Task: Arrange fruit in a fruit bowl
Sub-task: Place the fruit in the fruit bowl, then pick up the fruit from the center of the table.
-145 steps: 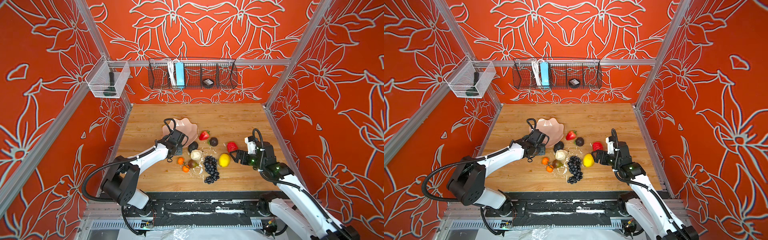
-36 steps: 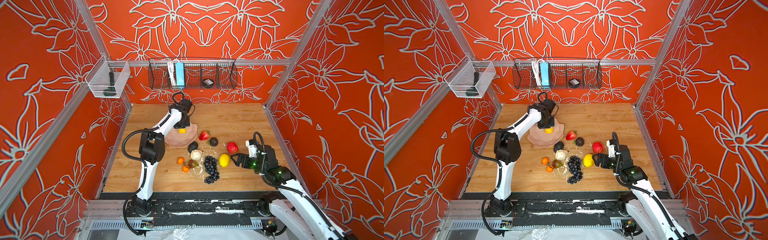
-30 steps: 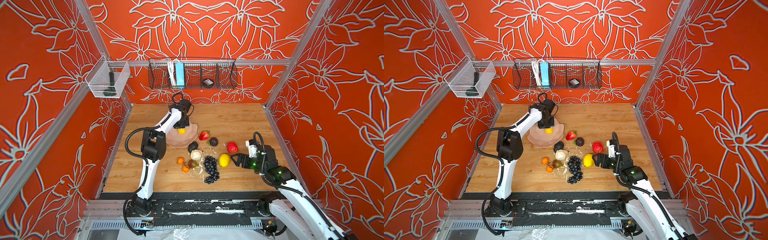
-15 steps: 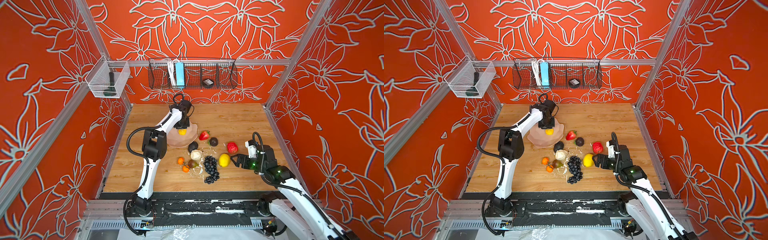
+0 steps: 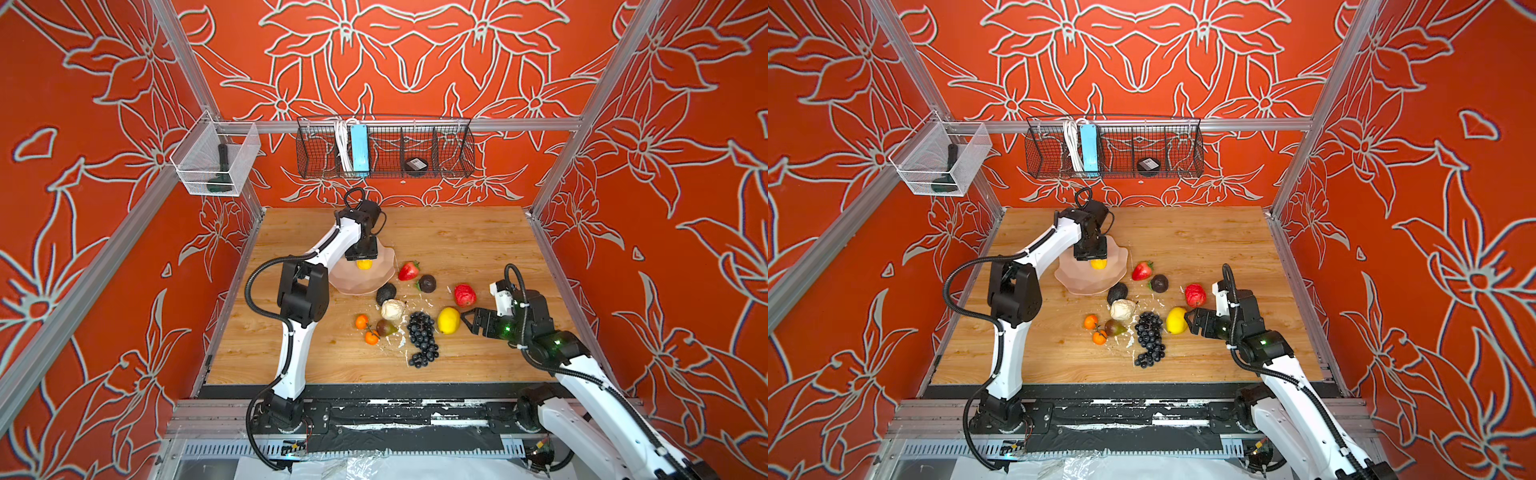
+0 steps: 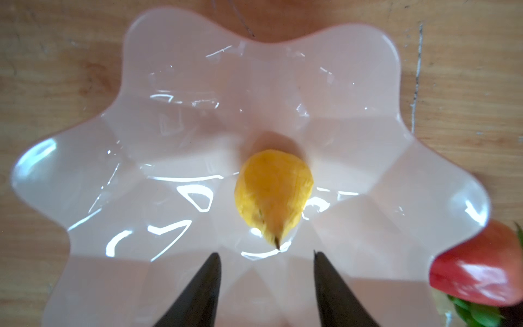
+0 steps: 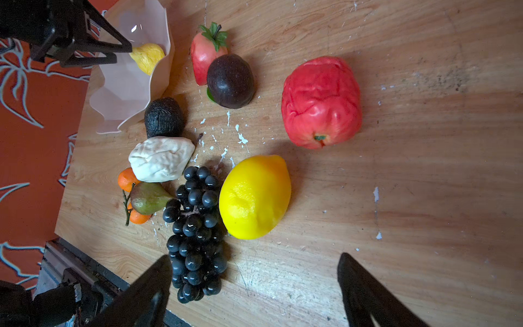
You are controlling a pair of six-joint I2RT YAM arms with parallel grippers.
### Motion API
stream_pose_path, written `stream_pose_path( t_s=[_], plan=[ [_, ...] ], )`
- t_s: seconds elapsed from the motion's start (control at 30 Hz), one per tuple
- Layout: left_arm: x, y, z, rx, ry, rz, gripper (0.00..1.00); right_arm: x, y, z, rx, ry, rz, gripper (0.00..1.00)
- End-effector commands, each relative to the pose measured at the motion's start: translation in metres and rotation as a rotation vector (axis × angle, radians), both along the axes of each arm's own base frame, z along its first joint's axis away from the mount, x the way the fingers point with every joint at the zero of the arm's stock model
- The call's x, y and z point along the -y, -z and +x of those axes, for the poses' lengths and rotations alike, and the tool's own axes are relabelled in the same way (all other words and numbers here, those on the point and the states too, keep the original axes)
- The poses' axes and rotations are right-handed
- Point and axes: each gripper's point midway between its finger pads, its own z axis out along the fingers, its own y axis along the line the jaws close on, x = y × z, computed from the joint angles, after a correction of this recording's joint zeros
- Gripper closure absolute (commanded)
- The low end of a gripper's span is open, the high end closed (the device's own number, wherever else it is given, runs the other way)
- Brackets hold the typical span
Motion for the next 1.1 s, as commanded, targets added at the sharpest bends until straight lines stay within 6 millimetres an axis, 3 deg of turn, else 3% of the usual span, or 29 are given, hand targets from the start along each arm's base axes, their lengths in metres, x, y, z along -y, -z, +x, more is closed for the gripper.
stream_pose_path(
  t_s=[0.0, 0.13, 0.33, 0.43, 0.63, 0.67, 0.83, 1.07],
  plan=[
    [-0.002, -0.044, -0.008, 0.1, -0.027, -0.053, 0.41, -0.003, -0.011, 0.002, 0.012, -0.002, 0.007, 0.09],
    [-0.002, -0.065, -0.027, 0.155, -0.038, -0.105, 0.37, -0.003, -0.009, 0.003, -0.005, 0.004, 0.008, 0.09],
    [0.016, -0.091, -0.091, 0.364, -0.008, -0.2, 0.3, -0.007, -0.004, 0.005, -0.04, 0.033, 0.024, 0.11],
    [0.017, -0.091, -0.125, 0.457, 0.008, -0.27, 0.28, -0.01, 0.002, 0.005, -0.06, 0.035, 0.004, 0.12],
    [-0.007, -0.06, -0.177, 0.519, 0.001, -0.307, 0.28, -0.018, 0.016, 0.004, -0.104, 0.025, -0.043, 0.13],
    [-0.01, -0.051, -0.182, 0.52, 0.005, -0.304, 0.27, -0.022, 0.018, 0.004, -0.111, 0.017, -0.041, 0.13],
    [-0.017, -0.043, -0.199, 0.574, 0.056, -0.307, 0.25, -0.035, 0.024, 0.011, -0.139, 0.001, -0.075, 0.14],
    [-0.016, -0.037, -0.202, 0.589, 0.099, -0.301, 0.21, -0.044, 0.037, 0.025, -0.186, -0.004, -0.187, 0.15]
  ],
)
